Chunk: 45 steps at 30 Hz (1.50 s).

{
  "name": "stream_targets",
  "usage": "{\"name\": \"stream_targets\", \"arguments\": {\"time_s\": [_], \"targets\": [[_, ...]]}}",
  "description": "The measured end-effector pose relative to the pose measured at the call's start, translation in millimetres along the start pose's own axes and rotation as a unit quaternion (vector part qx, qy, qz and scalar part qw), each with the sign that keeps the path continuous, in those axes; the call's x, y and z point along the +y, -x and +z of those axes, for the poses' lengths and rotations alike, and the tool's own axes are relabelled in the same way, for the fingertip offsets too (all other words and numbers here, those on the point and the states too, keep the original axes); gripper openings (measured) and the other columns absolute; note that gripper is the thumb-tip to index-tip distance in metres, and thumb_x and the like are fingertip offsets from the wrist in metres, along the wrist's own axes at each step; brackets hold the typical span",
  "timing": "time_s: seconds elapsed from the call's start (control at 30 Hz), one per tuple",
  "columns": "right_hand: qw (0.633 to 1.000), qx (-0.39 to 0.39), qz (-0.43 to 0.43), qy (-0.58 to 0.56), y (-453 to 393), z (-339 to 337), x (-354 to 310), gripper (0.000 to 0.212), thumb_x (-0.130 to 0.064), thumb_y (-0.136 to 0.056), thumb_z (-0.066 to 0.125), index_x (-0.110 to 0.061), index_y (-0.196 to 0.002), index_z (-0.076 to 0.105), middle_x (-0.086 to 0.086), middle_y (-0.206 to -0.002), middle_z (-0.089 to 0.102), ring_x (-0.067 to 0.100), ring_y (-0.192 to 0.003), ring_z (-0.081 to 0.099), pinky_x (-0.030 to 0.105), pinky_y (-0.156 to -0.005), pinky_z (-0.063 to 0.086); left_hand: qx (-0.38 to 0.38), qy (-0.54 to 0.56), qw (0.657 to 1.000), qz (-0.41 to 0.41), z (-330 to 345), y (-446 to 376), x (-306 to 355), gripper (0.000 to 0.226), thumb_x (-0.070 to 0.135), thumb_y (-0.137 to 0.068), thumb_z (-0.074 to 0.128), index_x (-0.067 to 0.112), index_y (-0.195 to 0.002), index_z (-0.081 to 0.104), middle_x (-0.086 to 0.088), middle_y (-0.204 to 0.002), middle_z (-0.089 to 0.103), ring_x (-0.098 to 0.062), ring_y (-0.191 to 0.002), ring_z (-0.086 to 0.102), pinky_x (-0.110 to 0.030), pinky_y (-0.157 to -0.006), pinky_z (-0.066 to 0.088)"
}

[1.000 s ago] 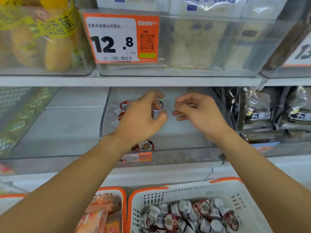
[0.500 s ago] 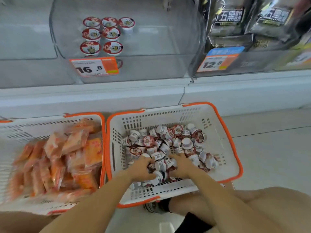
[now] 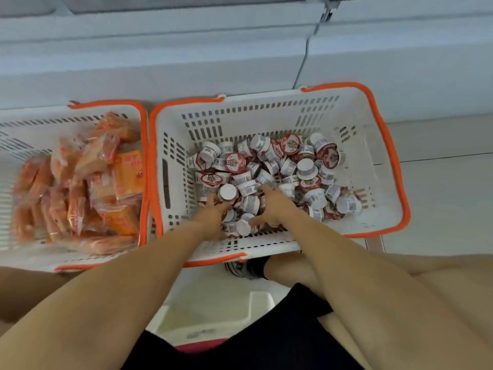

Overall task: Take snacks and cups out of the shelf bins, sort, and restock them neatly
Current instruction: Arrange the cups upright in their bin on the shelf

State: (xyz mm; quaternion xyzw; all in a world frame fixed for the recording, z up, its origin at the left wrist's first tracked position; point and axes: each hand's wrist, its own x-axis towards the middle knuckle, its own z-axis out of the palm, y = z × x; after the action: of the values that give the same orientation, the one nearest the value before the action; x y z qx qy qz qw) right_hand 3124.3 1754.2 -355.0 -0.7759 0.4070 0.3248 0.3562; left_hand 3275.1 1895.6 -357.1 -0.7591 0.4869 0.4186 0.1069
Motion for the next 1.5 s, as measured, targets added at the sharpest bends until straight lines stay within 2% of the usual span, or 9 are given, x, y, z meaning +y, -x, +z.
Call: {"name": "stream_targets", "arguments": {"time_s": [0.17,0.33,0.47,0.6,0.97,1.1,1.23,1.33,1.5], "targets": [[0.992,-0.008,-0.015,-0.125,2.5,-5.4,-0.7,0.076,-0.031,-0.079,0.085,-0.022,-0.141,0.041,0.011,-0.136,0.050,0.026,-0.094,0.058,0.032,-0.051,0.054,-0.006,0.107,0.994,-0.010,-10.0,5.3,-4.7,0.057,0.022,-0.078,0.079,0.026,-0.130,0.055,-0.005,-0.139,0.034,-0.025,-0.114,0.052,-0.034,-0.098,0.047],[0.973,-0.083,0.012,-0.214,12.2,-8.6,-7.8,0.081,-0.037,-0.075,0.088,-0.025,-0.140,0.040,0.002,-0.124,0.044,0.031,-0.098,0.064,0.042,-0.059,0.063,-0.026,0.311,0.947,-0.070,-15.5,12.1,12.0,0.021,0.026,-0.099,0.056,0.024,-0.119,0.061,-0.002,-0.102,0.060,-0.011,-0.076,0.053,-0.023,-0.057,0.041],[0.961,-0.072,0.035,-0.266,16.1,-4.2,-12.8,0.067,-0.042,-0.083,0.080,-0.024,-0.136,0.044,0.003,-0.120,0.048,0.030,-0.085,0.068,0.040,-0.054,0.062,-0.041,0.284,0.956,-0.059,-9.9,11.4,11.4,0.044,0.040,-0.085,0.075,0.025,-0.123,0.060,0.000,-0.123,0.054,-0.017,-0.105,0.055,-0.028,-0.082,0.045],[0.950,-0.070,0.054,-0.301,20.3,-7.4,-14.0,0.063,-0.032,-0.080,0.084,-0.021,-0.131,0.048,0.008,-0.117,0.060,0.028,-0.084,0.070,0.038,-0.049,0.060,-0.015,0.224,0.973,-0.056,-3.1,10.2,14.0,0.066,0.049,-0.069,0.087,0.023,-0.122,0.059,-0.001,-0.129,0.054,-0.018,-0.112,0.054,-0.029,-0.089,0.045],[0.975,-0.110,0.070,-0.179,36.2,-30.9,-6.5,0.053,-0.023,-0.086,0.077,-0.017,-0.133,0.053,0.008,-0.103,0.060,0.027,-0.082,0.068,0.039,-0.062,0.063,-0.004,0.241,0.969,-0.061,-3.2,12.2,9.4,0.047,0.032,-0.084,0.079,0.012,-0.124,0.067,-0.003,-0.125,0.064,-0.014,-0.100,0.057,-0.021,-0.084,0.040],[0.978,-0.102,0.075,-0.168,37.4,-32.2,-5.6,0.046,-0.023,-0.088,0.073,-0.010,-0.127,0.052,0.009,-0.097,0.060,0.025,-0.078,0.067,0.035,-0.059,0.062,-0.030,0.206,0.977,-0.054,-10.2,14.0,10.8,0.038,0.042,-0.086,0.074,0.012,-0.109,0.071,-0.002,-0.110,0.067,-0.014,-0.091,0.056,-0.023,-0.076,0.042],[0.975,-0.084,0.077,-0.189,36.6,-25.5,-3.4,0.042,-0.028,-0.085,0.080,-0.006,-0.113,0.058,0.011,-0.098,0.065,0.026,-0.075,0.068,0.037,-0.061,0.063,-0.020,0.242,0.964,-0.107,-9.2,11.6,21.0,0.055,0.063,-0.092,0.054,0.010,-0.091,0.066,-0.005,-0.082,0.060,-0.015,-0.068,0.053,-0.024,-0.054,0.040],[0.963,-0.098,0.080,-0.238,38.2,-24.5,-0.1,0.051,-0.029,-0.086,0.080,-0.009,-0.126,0.056,0.012,-0.115,0.066,0.029,-0.095,0.072,0.036,-0.064,0.063,-0.003,0.265,0.955,-0.133,-3.8,7.3,28.8,0.043,0.048,-0.094,0.061,0.005,-0.091,0.063,-0.009,-0.087,0.061,-0.019,-0.075,0.054,-0.027,-0.063,0.044],[0.941,-0.159,0.073,-0.289,44.4,-32.9,2.2,0.042,-0.015,-0.090,0.074,-0.013,-0.125,0.051,0.007,-0.111,0.067,0.026,-0.095,0.069,0.041,-0.077,0.063,-0.028,0.388,0.911,-0.140,-6.2,9.0,32.1,0.018,0.018,-0.085,0.077,0.007,-0.096,0.071,-0.009,-0.099,0.065,-0.021,-0.084,0.056,-0.031,-0.069,0.049]]}}
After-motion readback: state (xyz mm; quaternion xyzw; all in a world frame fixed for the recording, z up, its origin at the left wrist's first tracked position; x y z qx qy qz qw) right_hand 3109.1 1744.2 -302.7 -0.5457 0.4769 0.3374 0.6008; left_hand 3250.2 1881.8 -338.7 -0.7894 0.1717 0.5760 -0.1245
